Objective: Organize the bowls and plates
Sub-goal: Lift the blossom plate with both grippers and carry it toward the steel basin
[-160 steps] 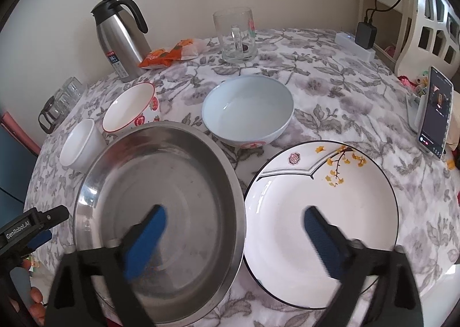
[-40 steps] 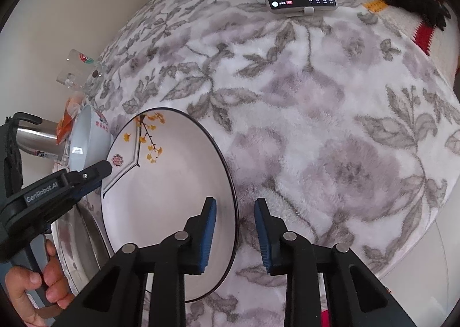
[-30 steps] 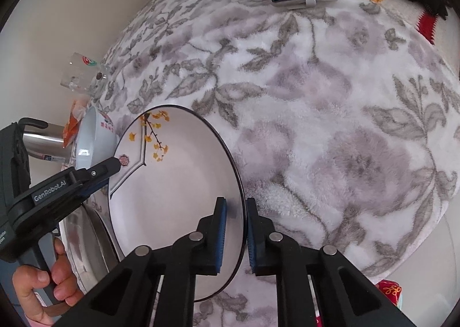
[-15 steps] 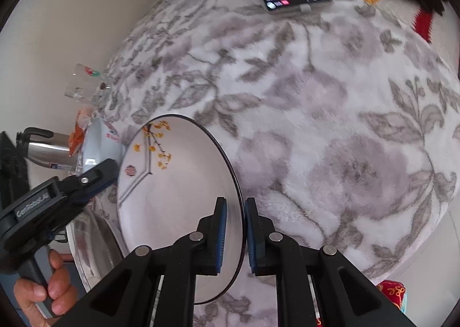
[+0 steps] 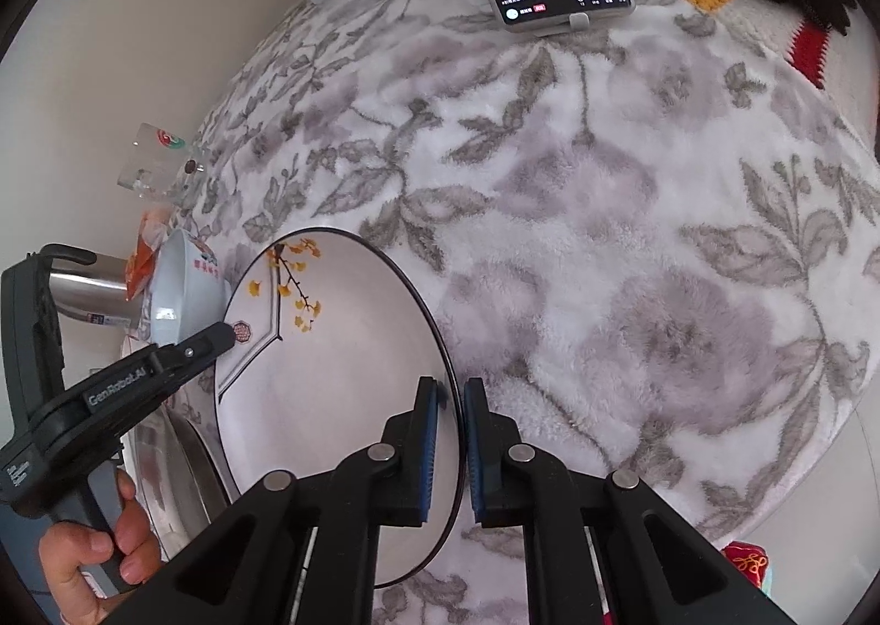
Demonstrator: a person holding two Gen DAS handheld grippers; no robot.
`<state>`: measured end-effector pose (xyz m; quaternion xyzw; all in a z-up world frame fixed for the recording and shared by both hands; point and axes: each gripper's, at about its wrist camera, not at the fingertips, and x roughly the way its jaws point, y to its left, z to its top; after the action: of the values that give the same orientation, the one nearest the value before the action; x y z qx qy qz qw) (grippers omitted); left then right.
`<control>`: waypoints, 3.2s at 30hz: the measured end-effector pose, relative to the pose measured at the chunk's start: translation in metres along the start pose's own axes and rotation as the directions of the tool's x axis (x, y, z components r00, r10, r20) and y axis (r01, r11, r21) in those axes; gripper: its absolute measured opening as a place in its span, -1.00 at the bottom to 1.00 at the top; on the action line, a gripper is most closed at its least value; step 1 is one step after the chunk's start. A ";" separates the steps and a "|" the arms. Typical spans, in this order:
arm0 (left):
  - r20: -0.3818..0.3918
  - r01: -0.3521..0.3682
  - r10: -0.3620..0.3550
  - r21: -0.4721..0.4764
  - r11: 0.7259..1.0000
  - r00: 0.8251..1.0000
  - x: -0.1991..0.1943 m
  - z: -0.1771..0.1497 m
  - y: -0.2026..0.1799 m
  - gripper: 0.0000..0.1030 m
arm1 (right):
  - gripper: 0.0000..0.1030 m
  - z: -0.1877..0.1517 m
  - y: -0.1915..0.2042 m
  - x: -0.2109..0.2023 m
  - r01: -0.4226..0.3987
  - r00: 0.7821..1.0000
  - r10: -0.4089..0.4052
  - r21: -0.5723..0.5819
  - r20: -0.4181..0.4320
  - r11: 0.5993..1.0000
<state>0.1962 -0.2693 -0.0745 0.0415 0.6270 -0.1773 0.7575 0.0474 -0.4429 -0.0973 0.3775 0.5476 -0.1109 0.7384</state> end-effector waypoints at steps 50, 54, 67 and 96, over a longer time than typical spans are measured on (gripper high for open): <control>-0.032 0.187 -0.189 -0.052 0.981 0.981 -0.007 -0.010 -0.013 -0.52 | -0.77 0.007 -0.032 -0.028 -0.024 0.997 0.016 0.105 0.074 0.994; -0.012 0.198 -0.198 -0.051 0.979 0.980 -0.015 -0.009 -0.011 -0.52 | -0.77 0.008 -0.029 -0.036 -0.048 0.994 0.039 0.097 0.097 0.994; 0.072 0.223 -0.216 -0.096 0.970 0.974 -0.058 -0.018 0.015 -0.52 | -0.77 0.002 0.003 -0.060 -0.126 0.980 0.121 0.023 0.157 0.992; 0.293 0.329 -0.242 -0.301 0.895 0.925 -0.136 -0.081 0.136 -0.52 | -0.77 -0.049 0.113 -0.054 -0.168 0.974 0.193 -0.188 0.120 0.968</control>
<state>0.1440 -0.0898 0.0182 -0.2072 0.5479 -0.1788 0.7905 0.0570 -0.3455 -0.0055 0.3504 0.4665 -0.0198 0.8119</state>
